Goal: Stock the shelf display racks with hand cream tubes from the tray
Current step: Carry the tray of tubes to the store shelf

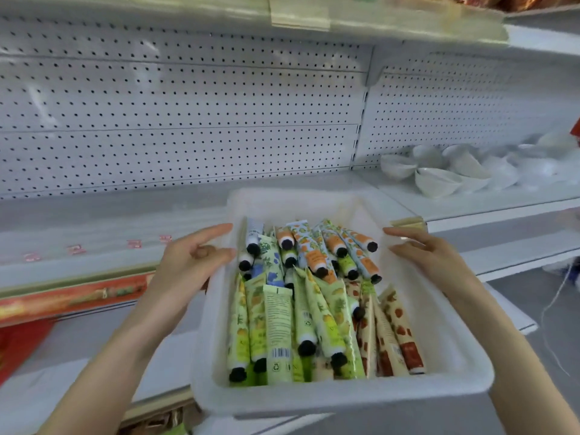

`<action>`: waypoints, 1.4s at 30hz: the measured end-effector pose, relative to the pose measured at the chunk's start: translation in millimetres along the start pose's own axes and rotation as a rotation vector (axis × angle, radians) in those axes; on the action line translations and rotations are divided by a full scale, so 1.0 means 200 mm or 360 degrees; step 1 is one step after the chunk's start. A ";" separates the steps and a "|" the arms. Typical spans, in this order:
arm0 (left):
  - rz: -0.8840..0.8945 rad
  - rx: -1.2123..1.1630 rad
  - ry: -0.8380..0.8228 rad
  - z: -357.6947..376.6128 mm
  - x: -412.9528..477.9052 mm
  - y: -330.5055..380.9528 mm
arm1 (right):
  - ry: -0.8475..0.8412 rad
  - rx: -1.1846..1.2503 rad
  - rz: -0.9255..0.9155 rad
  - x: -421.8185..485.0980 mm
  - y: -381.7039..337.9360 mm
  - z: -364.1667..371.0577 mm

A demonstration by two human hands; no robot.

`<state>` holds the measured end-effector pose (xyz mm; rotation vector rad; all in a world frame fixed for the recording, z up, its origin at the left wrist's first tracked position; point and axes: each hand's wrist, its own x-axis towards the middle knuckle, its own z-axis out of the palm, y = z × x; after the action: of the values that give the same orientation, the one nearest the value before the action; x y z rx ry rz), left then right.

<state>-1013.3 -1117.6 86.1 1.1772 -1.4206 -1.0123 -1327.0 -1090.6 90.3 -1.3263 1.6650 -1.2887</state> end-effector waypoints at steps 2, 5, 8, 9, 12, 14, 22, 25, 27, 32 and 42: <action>0.0003 -0.0010 0.0000 0.01 0.14 0.02 | -0.0018 0.0102 -0.0040 0.12 -0.04 -0.01; 0.0041 -0.0037 -0.0022 0.03 0.37 0.03 | -0.0012 0.0244 -0.0079 0.31 -0.09 0.00; 0.0078 -0.0002 0.0044 0.07 0.58 0.01 | -0.0039 0.0272 -0.0092 0.53 -0.11 0.01; 0.0088 -0.0003 0.0071 0.09 0.65 0.00 | -0.0040 0.0302 -0.0088 0.60 -0.12 0.02; 0.0051 -0.0037 0.0176 0.15 0.84 -0.03 | -0.0071 0.0346 -0.0059 0.82 -0.11 0.05; 0.0034 -0.0023 0.0228 0.20 0.96 -0.05 | -0.0114 0.0369 -0.0020 0.97 -0.09 0.06; -0.0074 0.0005 0.0432 0.37 1.36 -0.17 | -0.0248 0.0376 0.0043 1.54 -0.04 0.09; -0.0120 0.0096 0.0456 0.43 1.44 -0.22 | -0.0263 0.0342 0.0046 1.68 0.01 0.10; -0.0162 0.0137 0.0479 0.48 1.48 -0.25 | -0.0314 0.0312 0.0052 1.76 0.05 0.11; -0.0273 0.0171 0.0512 0.56 1.53 -0.29 | -0.0396 0.0238 0.0058 1.88 0.17 0.11; -0.0210 0.0305 0.0385 0.52 1.51 -0.29 | -0.0494 0.0041 -0.0109 1.95 0.23 0.10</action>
<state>-1118.6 -1424.9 65.9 1.4967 -1.2811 -0.8034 -1434.6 -1467.9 75.5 -1.4942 1.3950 -1.0735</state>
